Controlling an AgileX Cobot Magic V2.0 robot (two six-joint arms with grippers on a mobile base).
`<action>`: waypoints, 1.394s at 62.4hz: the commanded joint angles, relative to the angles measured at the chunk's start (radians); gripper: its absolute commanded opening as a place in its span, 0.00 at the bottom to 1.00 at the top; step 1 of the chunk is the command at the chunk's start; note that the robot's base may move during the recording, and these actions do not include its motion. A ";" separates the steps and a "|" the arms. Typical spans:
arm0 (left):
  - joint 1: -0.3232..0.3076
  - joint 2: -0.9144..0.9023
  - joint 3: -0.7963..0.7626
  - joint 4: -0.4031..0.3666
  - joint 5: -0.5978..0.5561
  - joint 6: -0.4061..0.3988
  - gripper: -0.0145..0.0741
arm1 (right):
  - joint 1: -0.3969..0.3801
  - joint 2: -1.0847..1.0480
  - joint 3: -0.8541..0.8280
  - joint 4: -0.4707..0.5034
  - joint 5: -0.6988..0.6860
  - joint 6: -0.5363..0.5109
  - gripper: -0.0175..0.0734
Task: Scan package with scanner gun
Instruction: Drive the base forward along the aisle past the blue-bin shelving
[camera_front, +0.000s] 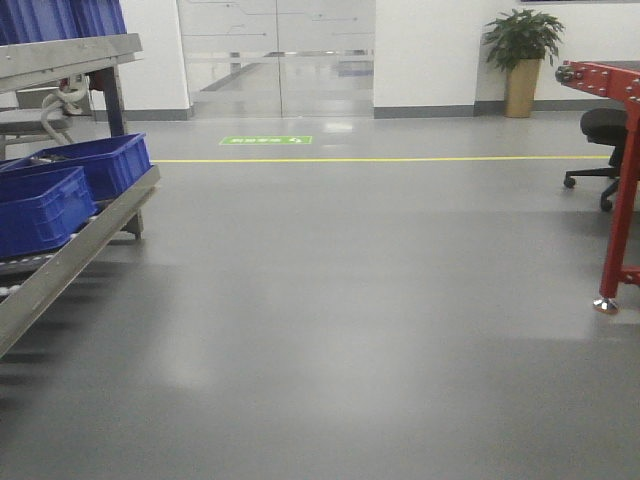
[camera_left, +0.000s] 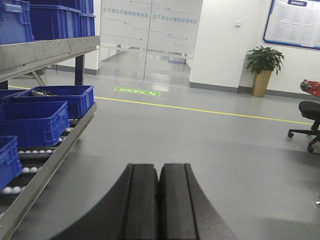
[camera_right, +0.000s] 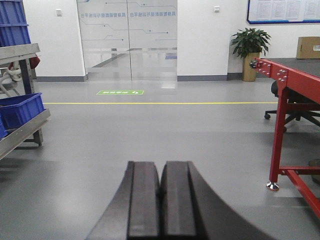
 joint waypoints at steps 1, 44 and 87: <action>0.000 -0.004 -0.002 -0.006 -0.014 -0.002 0.04 | -0.006 -0.002 0.000 0.004 -0.018 -0.007 0.01; 0.000 -0.004 -0.002 -0.006 -0.014 -0.002 0.04 | -0.006 -0.002 0.000 0.004 -0.018 -0.007 0.01; 0.000 -0.004 -0.002 -0.006 -0.014 -0.002 0.04 | -0.006 -0.002 0.000 0.004 -0.018 -0.007 0.01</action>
